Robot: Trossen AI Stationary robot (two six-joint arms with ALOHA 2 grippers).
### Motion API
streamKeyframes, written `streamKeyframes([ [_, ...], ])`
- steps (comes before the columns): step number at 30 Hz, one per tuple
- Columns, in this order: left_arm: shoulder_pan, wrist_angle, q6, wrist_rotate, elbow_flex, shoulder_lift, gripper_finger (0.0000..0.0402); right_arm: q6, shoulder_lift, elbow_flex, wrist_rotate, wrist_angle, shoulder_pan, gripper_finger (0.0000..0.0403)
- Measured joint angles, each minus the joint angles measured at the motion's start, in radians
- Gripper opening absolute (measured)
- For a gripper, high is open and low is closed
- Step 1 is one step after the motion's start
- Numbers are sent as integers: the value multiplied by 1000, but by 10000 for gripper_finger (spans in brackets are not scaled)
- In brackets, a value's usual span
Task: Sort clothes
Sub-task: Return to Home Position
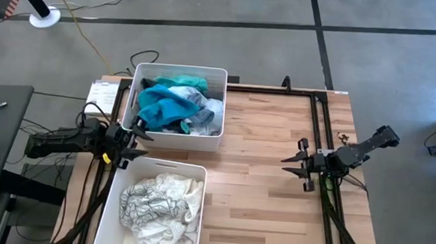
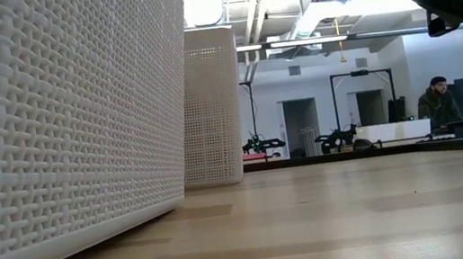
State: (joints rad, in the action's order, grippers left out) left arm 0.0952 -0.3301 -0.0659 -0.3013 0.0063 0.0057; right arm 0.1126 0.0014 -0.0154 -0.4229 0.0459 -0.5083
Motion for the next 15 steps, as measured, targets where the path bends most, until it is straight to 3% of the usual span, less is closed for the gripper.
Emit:
streamKeyframes([
  [4, -1, -7, 92, 0, 0, 0, 203, 0, 0, 0, 0, 0, 0, 123],
  [11, 0, -5, -36, -1, 0, 0, 203, 0, 0, 0, 0, 0, 0, 123],
  [15, 0, 0, -3, 0, 0, 0, 203, 0, 0, 0, 0, 0, 0, 123],
])
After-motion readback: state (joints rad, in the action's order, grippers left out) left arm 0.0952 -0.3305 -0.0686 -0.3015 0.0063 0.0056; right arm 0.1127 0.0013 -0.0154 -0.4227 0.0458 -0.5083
